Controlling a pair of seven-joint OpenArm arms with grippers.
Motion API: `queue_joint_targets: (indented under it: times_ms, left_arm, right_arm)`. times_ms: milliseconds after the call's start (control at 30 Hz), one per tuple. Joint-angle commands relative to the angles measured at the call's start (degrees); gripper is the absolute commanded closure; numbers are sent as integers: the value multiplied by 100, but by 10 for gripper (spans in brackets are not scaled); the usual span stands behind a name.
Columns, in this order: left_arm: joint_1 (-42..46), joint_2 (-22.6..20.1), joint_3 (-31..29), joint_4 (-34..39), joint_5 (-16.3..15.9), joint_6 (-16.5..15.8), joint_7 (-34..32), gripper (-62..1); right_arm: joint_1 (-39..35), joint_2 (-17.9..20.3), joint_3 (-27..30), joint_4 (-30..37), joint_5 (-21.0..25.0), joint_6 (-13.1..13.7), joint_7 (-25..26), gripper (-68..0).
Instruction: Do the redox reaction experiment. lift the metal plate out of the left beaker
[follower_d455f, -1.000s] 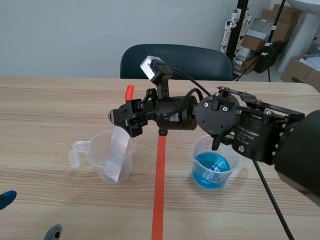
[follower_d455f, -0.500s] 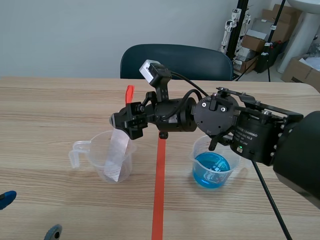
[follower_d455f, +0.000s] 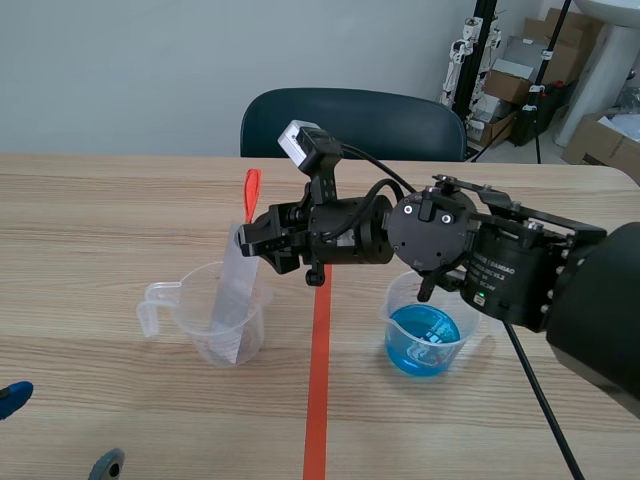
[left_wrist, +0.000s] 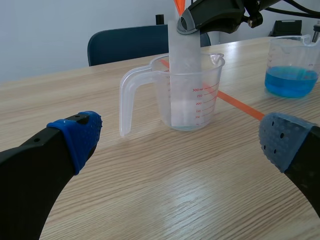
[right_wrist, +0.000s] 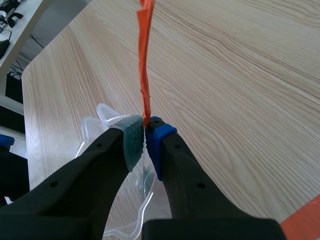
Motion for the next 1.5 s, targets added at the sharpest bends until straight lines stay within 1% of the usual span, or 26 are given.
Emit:
queue_joint_targets:
  times_ms: [0, 100, 167, 300, 367, 500, 600, 733, 933, 1133, 1467]
  left_arm:
    - [44, 0, -4, 35, -55, -11, -301, -623]
    - [44, 0, -4, 35, -55, -11, -301, -623]
    - [44, 0, -4, 35, -55, -11, -301, -623]
    - [44, -2, -4, 35, -55, -11, -301, -623]
    - [46, -2, -4, 35, -55, -11, -301, -623]
    - [46, -2, -7, 35, -55, -11, -301, -623]
    - [46, -2, -7, 35, -55, -11, -301, -623]
    - [46, -2, -7, 35, -55, -11, -301, -623]
    - [46, -2, -7, 35, -55, -11, -301, -623]
    - [46, -2, -7, 35, -52, -11, -301, -623]
    - [44, -2, -7, 35, -52, -11, -301, -623]
  right_arm:
    - [144, -76, 42, 90, 59, 28, 20, -6]
    - [146, -76, 42, 90, 59, 74, 17, -6]
    - [146, -76, 44, 92, 59, 291, 13, -6]
    - [149, -76, 44, 122, 48, 511, -76, -7]
    - [149, -76, 44, 173, -17, 520, -138, -7]
    - [146, -74, 44, 345, -402, 584, -238, -6]
    - [146, -74, 44, 472, -664, 584, -284, -6]
    - [146, -76, 44, 608, -859, 586, -302, -6]
    - [146, -76, 44, 1008, -1003, 651, -533, -7]
    - [146, -13, 44, 1547, -1073, 647, -780, -6]
    - [149, 275, 44, 2503, -1368, 643, -831, -6]
